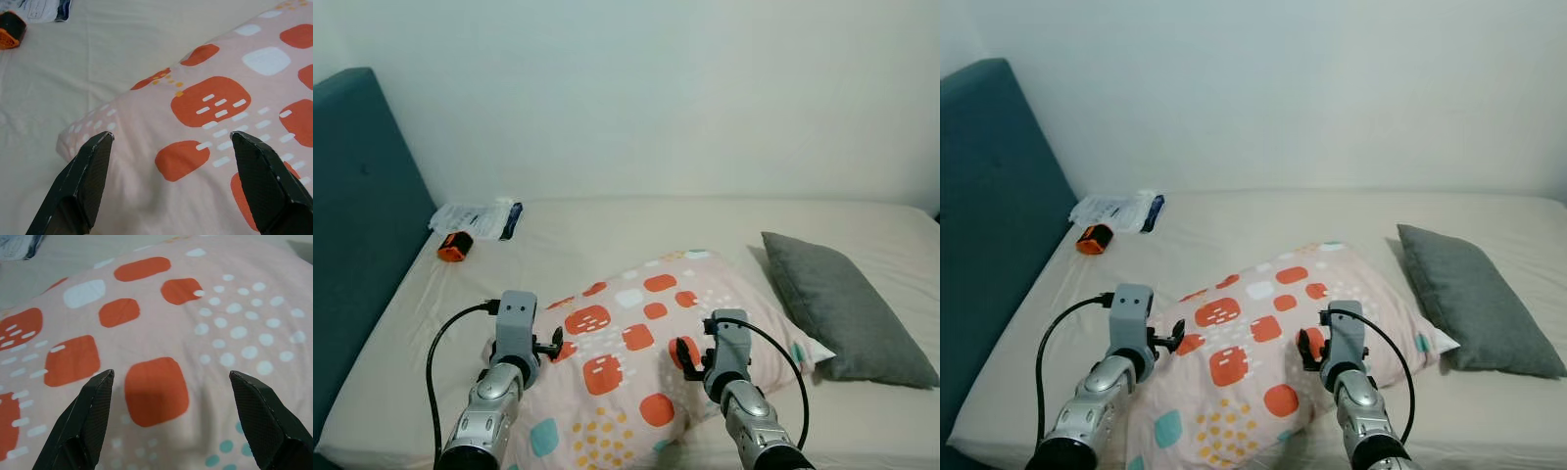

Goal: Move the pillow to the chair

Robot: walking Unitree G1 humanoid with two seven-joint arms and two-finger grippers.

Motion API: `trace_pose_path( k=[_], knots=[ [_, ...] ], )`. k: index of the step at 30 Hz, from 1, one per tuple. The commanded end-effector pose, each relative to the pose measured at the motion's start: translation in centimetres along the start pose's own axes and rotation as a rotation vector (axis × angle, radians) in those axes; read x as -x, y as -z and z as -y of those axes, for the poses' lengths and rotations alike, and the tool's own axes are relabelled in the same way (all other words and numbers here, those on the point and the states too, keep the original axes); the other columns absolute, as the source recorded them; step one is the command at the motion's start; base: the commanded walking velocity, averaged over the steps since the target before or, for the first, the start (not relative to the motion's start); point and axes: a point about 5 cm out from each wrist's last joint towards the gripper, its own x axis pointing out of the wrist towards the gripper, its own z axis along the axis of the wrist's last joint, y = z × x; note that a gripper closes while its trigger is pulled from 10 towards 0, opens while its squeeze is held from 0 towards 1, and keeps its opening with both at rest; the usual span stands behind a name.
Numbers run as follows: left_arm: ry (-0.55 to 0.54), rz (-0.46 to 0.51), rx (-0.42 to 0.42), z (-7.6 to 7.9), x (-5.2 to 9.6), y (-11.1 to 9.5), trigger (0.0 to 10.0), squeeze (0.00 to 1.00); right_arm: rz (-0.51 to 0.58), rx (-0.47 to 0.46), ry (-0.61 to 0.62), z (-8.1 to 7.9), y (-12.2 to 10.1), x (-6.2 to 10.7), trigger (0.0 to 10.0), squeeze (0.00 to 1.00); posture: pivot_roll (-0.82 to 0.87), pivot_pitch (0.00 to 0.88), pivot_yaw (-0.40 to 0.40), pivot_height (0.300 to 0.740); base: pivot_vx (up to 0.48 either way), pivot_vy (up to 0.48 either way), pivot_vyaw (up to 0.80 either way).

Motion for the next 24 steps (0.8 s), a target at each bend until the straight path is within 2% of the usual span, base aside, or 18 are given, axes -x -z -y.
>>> trace_pose_path(
  k=[1, 7, 9, 24],
  knots=[
    [-0.032, -0.008, -0.042, -0.50, -0.09, -0.17, 10.0, 0.00, 0.012, 0.000, -0.005, -0.30, -0.04, 0.02, 10.0, 0.00, 0.06, 0.000, 0.001, 0.740, 0.000, -0.480, 0.00],
    [-0.048, 0.001, -0.024, -0.51, -0.08, -0.16, 10.0, 0.00, 0.015, 0.008, -0.008, -0.23, -0.16, -0.01, 10.0, 0.00, 0.06, 0.000, -0.005, 0.740, 0.000, -0.480, 0.00],
    [-0.049, -0.001, 0.012, -0.51, -0.02, -0.11, 10.0, 0.00, 0.016, 0.009, -0.008, -0.18, -0.19, -0.01, 10.0, 0.00, 0.06, 0.000, -0.006, 0.740, 0.000, 0.000, 0.00],
    [-0.027, -0.008, 0.009, -0.24, -0.02, -0.02, 10.0, 0.00, 0.012, 0.008, -0.003, -0.06, -0.17, 0.00, 10.0, 0.00, 0.06, 0.000, -0.006, 0.740, 0.000, 0.000, 0.00]
  ],
)
